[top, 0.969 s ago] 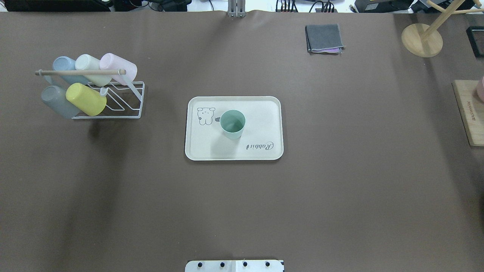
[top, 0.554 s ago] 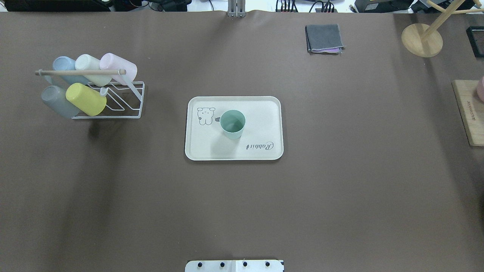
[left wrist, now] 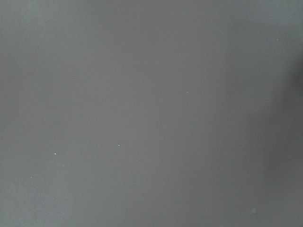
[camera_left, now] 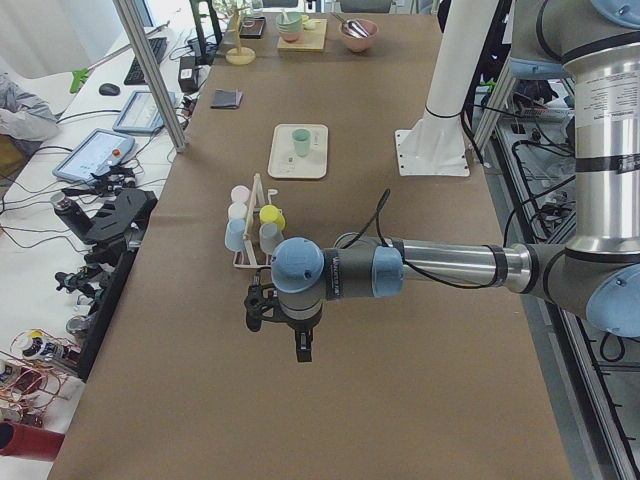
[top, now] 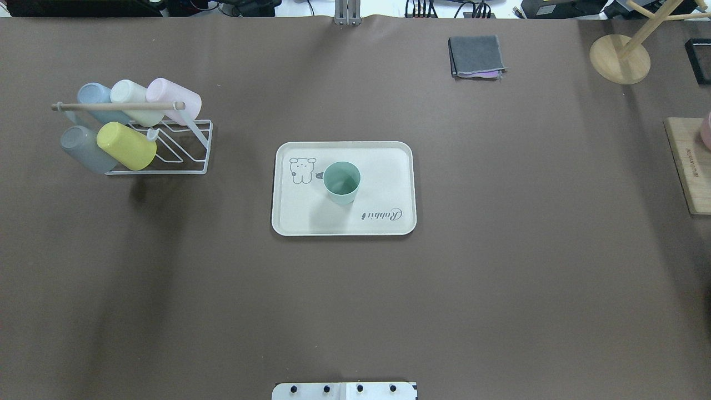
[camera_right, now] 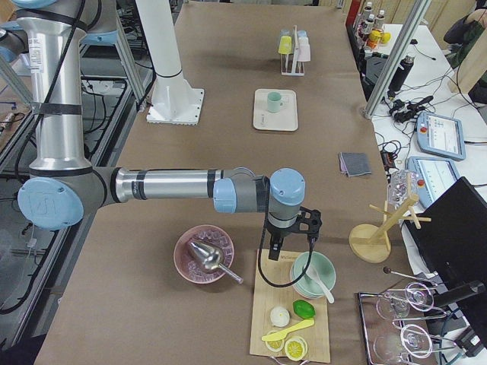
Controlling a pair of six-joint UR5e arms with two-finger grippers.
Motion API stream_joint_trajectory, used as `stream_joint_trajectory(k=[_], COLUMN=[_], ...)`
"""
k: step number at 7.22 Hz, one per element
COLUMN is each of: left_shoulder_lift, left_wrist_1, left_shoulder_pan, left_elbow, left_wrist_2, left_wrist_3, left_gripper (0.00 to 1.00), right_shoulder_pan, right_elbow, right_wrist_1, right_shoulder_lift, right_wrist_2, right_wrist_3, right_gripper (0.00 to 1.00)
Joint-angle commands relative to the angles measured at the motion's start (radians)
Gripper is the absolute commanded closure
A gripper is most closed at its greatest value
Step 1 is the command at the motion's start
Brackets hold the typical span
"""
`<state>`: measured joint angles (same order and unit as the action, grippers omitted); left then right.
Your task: Pick up and place green cup on tray
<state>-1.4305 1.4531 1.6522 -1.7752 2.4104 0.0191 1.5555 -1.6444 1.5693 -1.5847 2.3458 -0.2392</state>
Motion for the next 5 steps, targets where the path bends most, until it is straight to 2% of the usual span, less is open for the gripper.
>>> stream_joint_trajectory(k=[1, 5], left_shoulder_lift=[0.002, -0.011], left_wrist_1=[0.001, 0.009], left_shoulder_pan=[0.0, -0.003], left_elbow=[-0.01, 0.0], left_wrist_2=[0.0, -0.01], left_wrist_3=[-0.002, 0.002], left_gripper=[0.02, 0.02], right_shoulder_pan=[-0.002, -0.002], right_elbow=[0.002, 0.002], right_wrist_1=[0.0, 0.0], right_shoulder_lift=[0.0, 0.0], right_wrist_2=[0.0, 0.0], right_wrist_3=[0.0, 0.001], right_gripper=[0.0, 0.0])
